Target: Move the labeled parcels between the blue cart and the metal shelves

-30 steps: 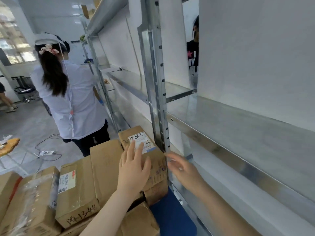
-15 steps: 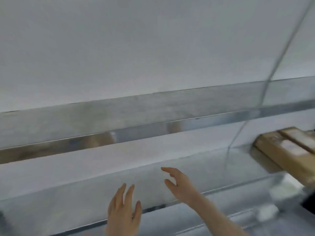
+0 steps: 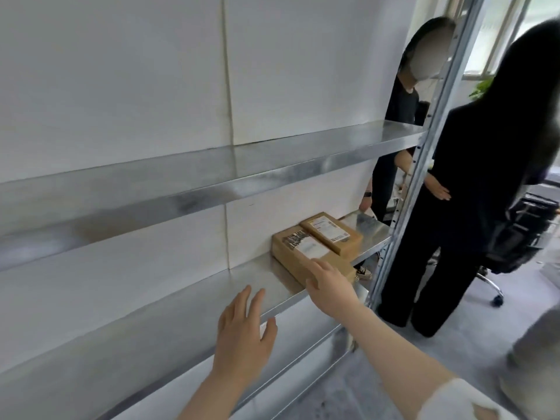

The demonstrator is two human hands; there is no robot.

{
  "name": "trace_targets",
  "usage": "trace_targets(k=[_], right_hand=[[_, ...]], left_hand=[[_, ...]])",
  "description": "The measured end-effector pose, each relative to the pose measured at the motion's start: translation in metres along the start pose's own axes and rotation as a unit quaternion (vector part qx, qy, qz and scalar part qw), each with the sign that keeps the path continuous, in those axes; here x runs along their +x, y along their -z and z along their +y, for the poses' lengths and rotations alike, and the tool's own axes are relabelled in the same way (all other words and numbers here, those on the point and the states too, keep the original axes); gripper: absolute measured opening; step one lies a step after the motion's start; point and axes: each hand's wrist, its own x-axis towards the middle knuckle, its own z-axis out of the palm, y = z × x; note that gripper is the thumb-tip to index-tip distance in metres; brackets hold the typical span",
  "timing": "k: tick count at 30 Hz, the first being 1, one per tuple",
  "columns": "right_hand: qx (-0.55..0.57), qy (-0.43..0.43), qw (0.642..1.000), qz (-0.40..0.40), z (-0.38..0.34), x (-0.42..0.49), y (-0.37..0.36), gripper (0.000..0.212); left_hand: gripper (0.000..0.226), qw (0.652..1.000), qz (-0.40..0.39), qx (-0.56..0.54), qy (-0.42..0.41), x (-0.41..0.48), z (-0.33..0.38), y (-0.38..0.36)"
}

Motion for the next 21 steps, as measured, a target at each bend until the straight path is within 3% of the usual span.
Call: trace_targets(k=[5, 9, 14, 21], right_hand=[[-0.027, 0.018, 0.999, -0.039, 0.094, 0.048, 0.008, 0.049], [-0.017, 0.014, 0.997, -0.079, 0.141, 0.082, 0.003, 0.047], [0.019, 0.006, 0.991, -0.132, 0.154, 0.098, -0.033, 0.045], [0.034, 0.091, 0.984, -0.147, 0.139, 0.101, -0.056, 0.049]], left_hand=[[0.057, 0.997, -0.043, 0.050, 0.049, 0.057, 0.062, -0.073], [0.059, 0.993, -0.055, 0.072, 0.079, 0.087, 0.082, -0.090], [0.059, 0.989, -0.067, 0.074, 0.113, 0.111, 0.077, -0.102], [0.056, 0.978, -0.095, 0.090, 0.161, 0.123, 0.053, -0.119]])
